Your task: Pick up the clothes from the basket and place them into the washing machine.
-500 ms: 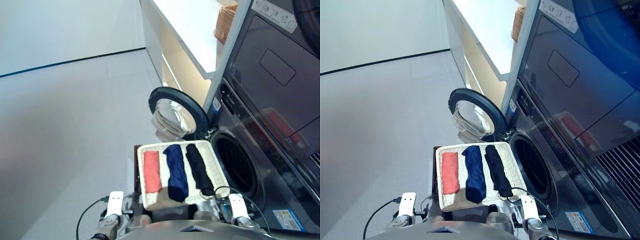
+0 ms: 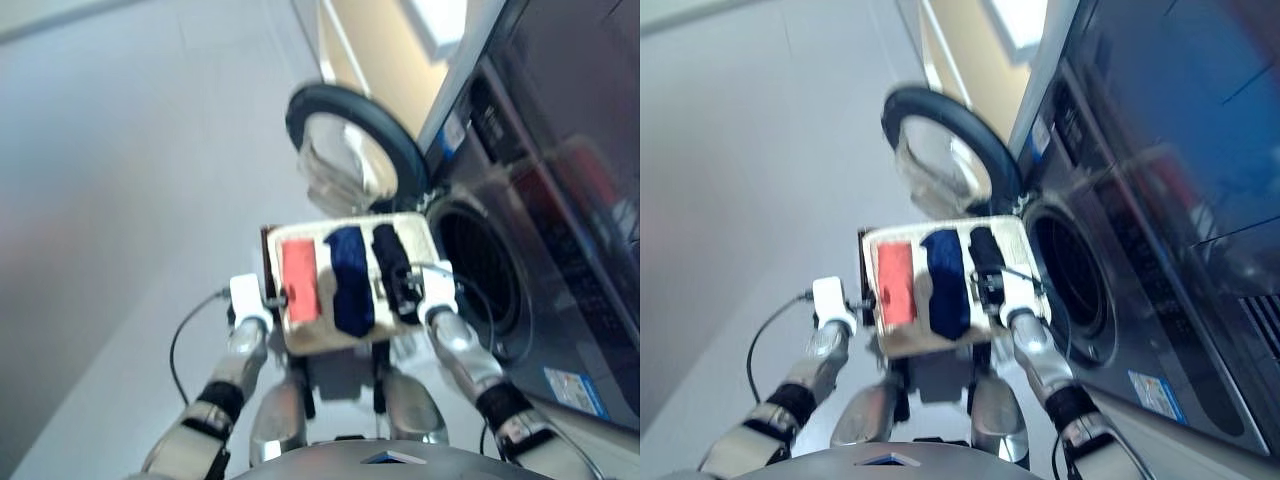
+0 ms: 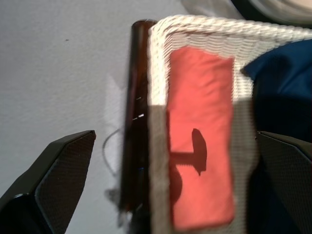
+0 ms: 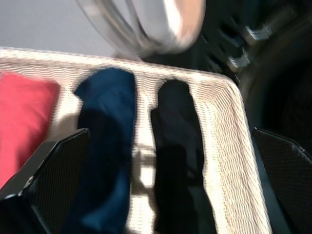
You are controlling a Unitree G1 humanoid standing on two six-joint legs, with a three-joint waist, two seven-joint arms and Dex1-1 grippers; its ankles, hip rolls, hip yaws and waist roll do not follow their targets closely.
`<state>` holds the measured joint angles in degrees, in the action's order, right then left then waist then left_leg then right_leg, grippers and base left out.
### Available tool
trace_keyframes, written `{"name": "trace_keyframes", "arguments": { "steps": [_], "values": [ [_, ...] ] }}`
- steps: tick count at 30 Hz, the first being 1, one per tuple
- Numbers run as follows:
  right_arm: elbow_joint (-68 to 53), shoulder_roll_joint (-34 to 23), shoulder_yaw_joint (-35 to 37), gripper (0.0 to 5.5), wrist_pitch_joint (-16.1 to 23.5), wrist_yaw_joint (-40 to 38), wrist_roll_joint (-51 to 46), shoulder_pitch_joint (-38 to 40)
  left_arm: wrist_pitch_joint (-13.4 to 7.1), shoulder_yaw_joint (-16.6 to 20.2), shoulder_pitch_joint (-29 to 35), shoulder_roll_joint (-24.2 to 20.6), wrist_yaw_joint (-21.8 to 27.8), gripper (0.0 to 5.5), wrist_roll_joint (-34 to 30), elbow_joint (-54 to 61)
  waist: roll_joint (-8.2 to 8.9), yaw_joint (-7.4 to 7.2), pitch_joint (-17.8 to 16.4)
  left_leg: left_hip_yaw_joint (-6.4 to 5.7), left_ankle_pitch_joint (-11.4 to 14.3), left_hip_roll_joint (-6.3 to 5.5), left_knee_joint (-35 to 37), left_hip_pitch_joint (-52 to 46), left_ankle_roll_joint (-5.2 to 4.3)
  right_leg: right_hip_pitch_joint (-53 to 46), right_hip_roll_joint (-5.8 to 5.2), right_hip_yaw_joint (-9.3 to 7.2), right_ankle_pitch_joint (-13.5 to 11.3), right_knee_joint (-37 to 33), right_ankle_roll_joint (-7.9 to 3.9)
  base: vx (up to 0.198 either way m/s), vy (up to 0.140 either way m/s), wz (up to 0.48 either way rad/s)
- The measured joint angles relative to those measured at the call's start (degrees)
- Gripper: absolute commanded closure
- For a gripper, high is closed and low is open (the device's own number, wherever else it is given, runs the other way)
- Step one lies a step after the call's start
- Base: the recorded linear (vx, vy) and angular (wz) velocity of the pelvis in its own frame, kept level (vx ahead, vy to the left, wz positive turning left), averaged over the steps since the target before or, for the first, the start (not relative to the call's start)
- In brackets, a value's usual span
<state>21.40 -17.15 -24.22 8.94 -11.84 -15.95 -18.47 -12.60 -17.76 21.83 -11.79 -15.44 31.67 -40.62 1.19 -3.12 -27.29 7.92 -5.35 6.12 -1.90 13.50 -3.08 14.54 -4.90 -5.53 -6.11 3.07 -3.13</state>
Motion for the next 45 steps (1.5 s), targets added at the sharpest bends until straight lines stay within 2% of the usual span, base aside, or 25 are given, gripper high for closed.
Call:
{"name": "trace_keyframes", "arguments": {
  "steps": [1, 3, 10, 12, 14, 16, 27, 28, 32, 34, 36, 38, 39, 40, 45],
  "values": [
    [-2.27, -0.47, -0.63, 0.00, 0.51, -0.73, 0.13, -1.63, -0.79, 0.09, 1.40, -0.29, -1.20, 0.00, -0.04, 1.35, 0.39, -0.06, -1.18, -0.05, 0.26, 0.10, -1.57, 2.38, 0.07, 2.83, -0.09, 0.33, 0.76, 2.50, 0.18, -0.112, -0.019, -0.017],
    [-4.63, -0.14, -1.80, 0.00, 0.58, -1.85, 1.76, -5.20, -0.85, -0.05, 5.40, -0.46, -3.25, 0.00, -0.31, 1.46, 1.22, -0.07, -3.12, -0.16, 0.56, 0.32, -4.52, 7.12, 0.06, 8.34, -0.13, 0.94, 1.89, 7.08, 0.49, -0.111, -0.016, 0.033],
    [-11.10, 0.37, -6.25, 0.00, 1.66, -4.60, 6.74, -13.30, -0.85, -0.12, 11.89, -1.67, -9.79, 0.00, -5.02, 2.91, 1.94, -0.54, -3.34, -2.49, 3.87, 1.04, -17.60, 23.64, -0.30, 25.71, -0.65, 1.23, 7.71, 23.45, 1.83, -0.082, -0.025, 0.110],
    [-13.64, 0.84, -7.41, 0.00, 1.88, -5.41, 7.23, -16.30, -0.84, -0.11, 13.93, -2.67, -11.39, 0.00, -6.61, 3.56, 2.10, -1.05, -3.34, -3.26, 4.52, 1.29, -21.13, 29.45, -0.46, 31.36, -0.65, 0.97, 8.51, 27.15, 2.14, -0.033, -0.014, 0.056],
    [-13.77, 1.84, -7.85, 0.00, 1.90, -5.64, 7.96, -17.71, -0.79, -0.02, 15.26, -2.94, -12.14, 0.00, -7.08, 3.39, 2.18, -1.21, -3.33, -3.44, 4.69, 1.67, -23.42, 32.86, -0.71, 34.56, -0.55, 0.80, 8.60, 29.01, 2.42, -0.031, 0.012, 0.022],
    [-14.00, 2.03, -8.84, 0.00, 1.98, -6.34, 8.23, -19.20, -0.79, -0.02, 16.41, -3.06, -12.92, 0.00, -7.39, 3.42, 2.33, -1.51, -3.28, -3.49, 5.08, 1.85, -24.89, 35.61, -0.83, 37.31, -0.55, 0.92, 9.07, 30.20, 2.83, -0.025, 0.001, -0.001],
    [-14.37, 3.12, -9.97, 0.00, 2.59, -7.50, 8.94, -21.84, -0.85, -0.01, 23.15, -3.78, -14.36, 0.00, -6.90, 3.20, 2.69, -2.25, -3.27, -3.73, 5.49, 2.37, -28.59, 44.97, -0.46, 45.94, -0.31, 0.85, 8.65, 32.34, 2.79, 0.000, 0.000, 0.000],
    [-14.36, 3.11, -10.03, 0.00, 2.59, -7.48, 8.94, -22.15, -0.85, -0.12, 23.37, -4.16, -14.34, 0.00, -6.87, 3.09, 2.79, -2.31, -3.28, -3.73, 5.41, 2.33, -28.79, 45.33, -0.60, 46.28, -0.38, 0.85, 8.31, 32.62, 3.21, 0.000, 0.000, 0.000],
    [-14.44, 3.16, -10.63, 0.00, 2.84, -7.40, 8.95, -23.73, -0.81, -0.72, 23.74, -5.75, -14.42, 0.00, -6.79, 4.63, 3.32, -2.99, -3.15, -3.93, 6.53, 2.31, -30.29, 46.64, -0.40, 47.44, -0.54, 0.91, 9.39, 33.87, 2.87, 0.000, 0.000, 0.000],
    [-14.53, 3.17, -10.57, 0.00, 2.88, -7.25, 8.94, -23.99, -0.85, -1.42, 23.07, -6.92, -14.51, 0.00, -7.04, 7.31, 3.35, -2.85, -3.17, -3.83, 6.51, 2.29, -30.34, 47.48, -0.36, 48.30, -0.54, 1.00, 9.43, 33.92, 2.80, 0.000, 0.000, 0.000],
    [-14.65, 3.08, -10.76, 0.00, 2.87, -6.60, 8.94, -23.51, -0.90, -1.58, 22.06, -6.80, -15.14, 0.00, -7.09, 9.23, 3.37, -2.86, -3.17, -3.73, 6.62, 2.30, -30.42, 47.63, -0.43, 48.58, -0.53, 1.11, 9.63, 33.91, 2.70, 0.000, 0.000, 0.000],
    [-14.70, 3.05, -11.00, 0.00, 2.85, -6.23, 8.95, -23.58, -0.92, -1.65, 21.21, -6.76, -15.57, 0.00, -7.09, 9.54, 3.38, -2.73, -3.18, -3.64, 6.52, 2.35, -30.59, 47.65, -0.62, 48.70, -0.53, 1.15, 9.45, 34.07, 3.09, 0.000, 0.000, 0.000],
    [-14.75, 3.01, -11.22, 0.00, 2.86, -6.23, 8.95, -23.75, -0.89, -1.71, 21.15, -6.77, -15.76, 0.00, -7.07, 9.54, 3.38, -2.68, -3.18, -3.61, 6.79, 2.37, -30.63, 47.60, -0.43, 48.68, -0.48, 1.18, 9.88, 34.07, 2.69, 0.000, 0.000, 0.000],
    [-14.80, 3.07, -11.20, 0.00, 2.86, -6.26, 8.94, -23.85, -0.88, -1.76, 21.18, -6.54, -15.95, 0.00, -7.06, 9.41, 3.38, -2.65, -3.18, -3.65, 6.71, 2.35, -30.76, 47.62, -0.62, 48.72, -0.56, 1.16, 9.63, 34.36, 3.19, 0.000, 0.000, 0.000],
    [-14.97, 2.89, -11.33, 0.00, 2.89, -6.30, 8.94, -25.14, -0.95, -1.75, 23.27, -6.61, -16.36, 0.00, -5.64, 6.74, 3.38, -2.65, -3.16, -3.56, 7.00, 2.40, -31.39, 47.82, -0.54, 49.05, -0.55, 1.30, 9.91, 34.93, 3.10, 0.000, 0.000, 0.000]
  ]
}}
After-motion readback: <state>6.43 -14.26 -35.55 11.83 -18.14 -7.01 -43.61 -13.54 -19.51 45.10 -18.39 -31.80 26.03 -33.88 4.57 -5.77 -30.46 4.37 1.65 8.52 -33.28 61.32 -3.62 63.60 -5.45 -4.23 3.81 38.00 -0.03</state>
